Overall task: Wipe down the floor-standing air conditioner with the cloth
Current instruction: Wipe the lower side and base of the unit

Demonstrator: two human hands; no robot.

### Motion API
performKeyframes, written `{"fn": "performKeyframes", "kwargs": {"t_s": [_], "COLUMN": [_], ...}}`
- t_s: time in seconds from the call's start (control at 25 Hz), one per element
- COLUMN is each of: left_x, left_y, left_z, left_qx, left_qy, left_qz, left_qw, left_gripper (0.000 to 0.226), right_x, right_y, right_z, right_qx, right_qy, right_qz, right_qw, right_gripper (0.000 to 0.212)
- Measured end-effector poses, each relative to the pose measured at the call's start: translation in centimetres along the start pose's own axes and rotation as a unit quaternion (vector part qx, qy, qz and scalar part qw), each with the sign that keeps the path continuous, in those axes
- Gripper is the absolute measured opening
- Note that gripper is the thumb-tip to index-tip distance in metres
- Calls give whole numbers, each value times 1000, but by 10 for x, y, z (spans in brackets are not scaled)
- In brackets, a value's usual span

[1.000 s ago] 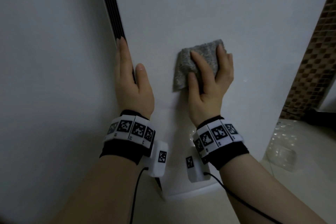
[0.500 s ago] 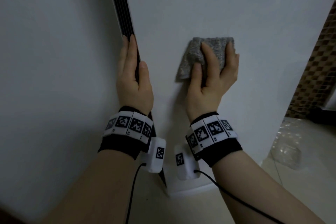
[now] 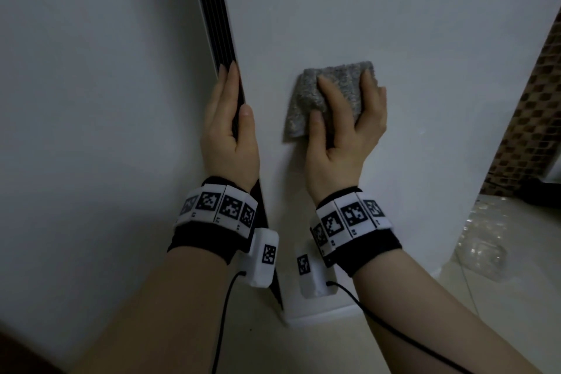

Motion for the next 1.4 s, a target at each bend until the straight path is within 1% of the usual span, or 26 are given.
{"fn": "performKeyframes", "kwargs": {"t_s": [0.12, 0.16, 0.28, 0.36, 0.4, 0.48, 0.52, 0.56, 0.68, 0.72, 0.84, 0.88, 1.0, 1.04, 1.08, 1.16, 1.2, 1.24, 1.32, 1.4], "left_x": [4, 6, 10, 12, 12, 11, 12, 12, 11, 12, 12, 13, 14, 15, 15, 13, 11, 9, 7, 7], "left_y": [0, 0, -1, -1, -1, 0, -1, -2, -3, -3, -2, -3, -7, -8, -8, -7, -7, -7, -6, -5], "left_z": [-1, -2, -1, -1, -1, -2, -2, -3, -2, -1, -1, -1, -3, -2, -2, -3, -5, -7, -10, -10], "left_qx": [25, 30, 38, 43, 46, 53, 54, 54, 60, 63, 70, 71, 62, 59, 57, 53, 53, 53, 50, 51], "left_qy": [14, 17, 18, 22, 24, 24, 25, 27, 30, 28, 26, 25, 17, 11, 5, 7, 12, 17, 20, 12], "left_qz": [7, 7, 8, 14, 18, 24, 23, 20, 13, 15, 26, 29, 50, 58, 63, 61, 55, 50, 54, 58], "left_qw": [1000, 999, 999, 999, 999, 998, 998, 998, 998, 998, 997, 997, 997, 997, 996, 997, 997, 997, 997, 997], "left_gripper": [46, 46, 46, 46, 46, 46, 46, 45, 44, 44, 46, 46, 45, 45, 45, 45, 45, 45, 45, 44], "right_x": [-11, -8, 14, 14, 10, 2, 3, 8, 18, 16, 10, 13, 28, 27, 24, 17, 18, 22, 34, 35], "right_y": [-10, -6, 18, 19, 15, 7, 9, 14, 25, 24, 18, 20, 32, 31, 28, 18, 17, 21, 29, 29], "right_z": [-7, -3, 20, 22, 17, 11, 13, 18, 30, 28, 18, 20, 31, 28, 22, 7, 3, 4, 5, -3], "right_qx": [-33, -30, 36, 46, 29, -15, -21, -13, 25, 25, -9, -7, 45, 50, 40, -2, -11, 0, 39, 45], "right_qy": [33, 32, -35, -66, -58, -12, 2, -3, -52, -55, -26, -28, -88, -96, -88, -44, -28, -33, -87, -108], "right_qz": [-9, -10, 5, 9, 8, -8, -12, -10, 0, 0, -13, -12, 8, 9, 6, -11, -18, -17, 3, 8], "right_qw": [999, 999, 999, 997, 998, 1000, 1000, 1000, 998, 998, 1000, 1000, 995, 994, 995, 999, 999, 999, 995, 993], "right_gripper": [32, 32, 31, 31, 31, 32, 32, 32, 30, 30, 30, 30, 28, 28, 28, 29, 29, 29, 28, 28]}}
Point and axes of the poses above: each hand's wrist, its own z-axis away from the middle knuckle, its own y-axis out of the palm, x = y × z, the point moved 10 cm from there along -z, towards the middle knuckle, and after that the axes turned 2 degrees about -z, right-handed, at the moved point
